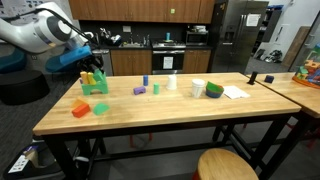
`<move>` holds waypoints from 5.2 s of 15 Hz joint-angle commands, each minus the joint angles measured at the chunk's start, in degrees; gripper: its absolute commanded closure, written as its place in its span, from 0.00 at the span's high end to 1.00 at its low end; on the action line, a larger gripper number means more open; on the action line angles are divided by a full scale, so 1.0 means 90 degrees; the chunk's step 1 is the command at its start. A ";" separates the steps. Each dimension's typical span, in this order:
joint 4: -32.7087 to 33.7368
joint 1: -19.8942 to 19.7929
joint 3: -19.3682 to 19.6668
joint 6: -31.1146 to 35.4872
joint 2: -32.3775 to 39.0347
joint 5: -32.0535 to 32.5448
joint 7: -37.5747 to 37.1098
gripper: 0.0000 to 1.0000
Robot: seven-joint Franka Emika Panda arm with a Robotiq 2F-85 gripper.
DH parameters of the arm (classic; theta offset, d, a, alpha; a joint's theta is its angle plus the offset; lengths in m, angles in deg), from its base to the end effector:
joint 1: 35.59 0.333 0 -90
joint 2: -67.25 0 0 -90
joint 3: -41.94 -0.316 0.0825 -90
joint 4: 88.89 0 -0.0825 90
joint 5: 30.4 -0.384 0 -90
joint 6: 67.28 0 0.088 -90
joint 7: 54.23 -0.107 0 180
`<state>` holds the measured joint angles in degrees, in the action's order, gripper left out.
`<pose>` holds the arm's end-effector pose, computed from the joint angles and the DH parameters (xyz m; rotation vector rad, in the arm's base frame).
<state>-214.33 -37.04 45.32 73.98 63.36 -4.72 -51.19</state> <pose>0.5482 -0.0460 0.4520 2.7278 0.3730 0.4402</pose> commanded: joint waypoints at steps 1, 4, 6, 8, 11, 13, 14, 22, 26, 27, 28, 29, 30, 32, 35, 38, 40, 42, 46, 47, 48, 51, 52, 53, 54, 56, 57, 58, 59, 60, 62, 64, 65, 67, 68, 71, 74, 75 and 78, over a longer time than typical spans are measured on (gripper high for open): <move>-0.0268 0.0098 -0.0148 -0.0069 -0.0447 -0.0276 0.1279 0.16; -0.0551 0.0146 -0.0178 0.0285 -0.0577 -0.0227 0.2196 0.16; -0.0629 0.0195 -0.0172 0.0503 -0.0522 -0.0227 0.2824 0.16; -0.0465 0.0115 -0.0226 0.0344 -0.0371 -0.0151 0.2285 0.41; -0.0463 0.0110 -0.0226 0.0344 -0.0355 -0.0151 0.2256 0.41; -0.0461 0.0108 -0.0225 0.0344 -0.0355 -0.0151 0.2255 0.41; -0.0461 0.0108 -0.0225 0.0344 -0.0355 -0.0151 0.2255 0.41; -0.0202 0.0231 -0.0259 0.0471 -0.0116 0.0015 0.3336 0.16; -0.0059 0.0418 -0.0277 0.0717 0.0002 -0.0648 0.4985 0.16; -0.0038 0.0467 -0.0283 0.0774 0.0004 -0.0897 0.5461 0.16; -0.0018 0.0507 -0.0283 0.0822 0.0010 -0.1155 0.5939 0.16; 0.0002 0.0552 -0.0290 0.0849 0.0003 -0.1429 0.6422 0.16; 0.0038 0.0598 -0.0306 0.0857 0.0008 -0.1708 0.6903 0.16; 0.0087 0.0707 -0.0344 0.0829 -0.0033 -0.2353 0.7872 0.16; 0.0055 0.0671 -0.0419 0.0801 -0.0043 -0.2595 0.7947 0.41; 0.0091 0.0729 -0.0451 0.0799 -0.0042 -0.2729 0.8122 0.41; 0.0091 0.0729 -0.0448 0.0799 -0.0043 -0.2730 0.8131 0.41; 0.0091 0.0729 -0.0447 0.0799 -0.0042 -0.2730 0.8148 0.16; 0.0365 0.0861 -0.0432 -0.0713 -0.0030 -0.3617 0.9228 0.16; 0.0440 0.0856 -0.0441 -0.1100 -0.0037 -0.3906 0.9528 0.16; 0.0564 0.0835 -0.0454 -0.1574 -0.0023 -0.4098 0.9757 0.16; 0.1056 0.0802 -0.0413 -0.3108 0.0146 -0.4207 1.0055 0.16; 0.1143 0.0721 -0.0501 -0.3272 0.0178 -0.3912 0.9802 0.16; 0.0802 0.0730 -0.0516 -0.2805 0.0002 -0.4097 0.9867 0.41; 0.0895 0.0717 -0.0518 -0.3022 0.0022 -0.4048 0.9862 0.41; 0.0976 0.0702 -0.0521 -0.3129 0.0078 -0.4014 0.9861 0.41; 0.0983 0.0696 -0.0522 -0.3132 0.0097 -0.4013 0.9860 0.41; 0.0988 0.0694 -0.0524 -0.3133 0.0116 -0.4012 0.9860 0.41; 0.0995 0.0693 -0.0526 -0.3133 0.0132 -0.4012 0.9860 0.16; 0.0932 0.0689 -0.0526 -0.3108 0.0110 -0.4035 0.9846 0.16; 0.0861 0.0684 -0.0522 -0.3091 0.0127 -0.4111 0.9899 0.16; 0.0856 0.0684 -0.0527 -0.3046 0.0197 -0.4083 0.9889 0.16; 0.0906 0.0681 -0.0515 -0.3085 0.0259 -0.4172 1.0079 0.16; 0.0990 0.0662 -0.0511 -0.3003 0.0373 -0.4209 1.0092 0.16; 0.1034 0.0656 -0.0515 -0.3008 0.0416 -0.4206 1.0102 0.16; 0.1160 0.0635 -0.0535 -0.2908 0.0502 -0.4058 1.0070 0.16; 0.1398 0.0592 -0.0528 -0.2967 0.0601 -0.4015 1.0101 0.16; 0.1459 0.0579 -0.0528 -0.2989 0.0613 -0.4004 1.0122 0.16; 0.1624 0.0551 -0.0536 -0.3013 0.0656 -0.3851 1.0047 0.16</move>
<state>-202.19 -31.22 41.16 47.63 68.33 -40.94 39.01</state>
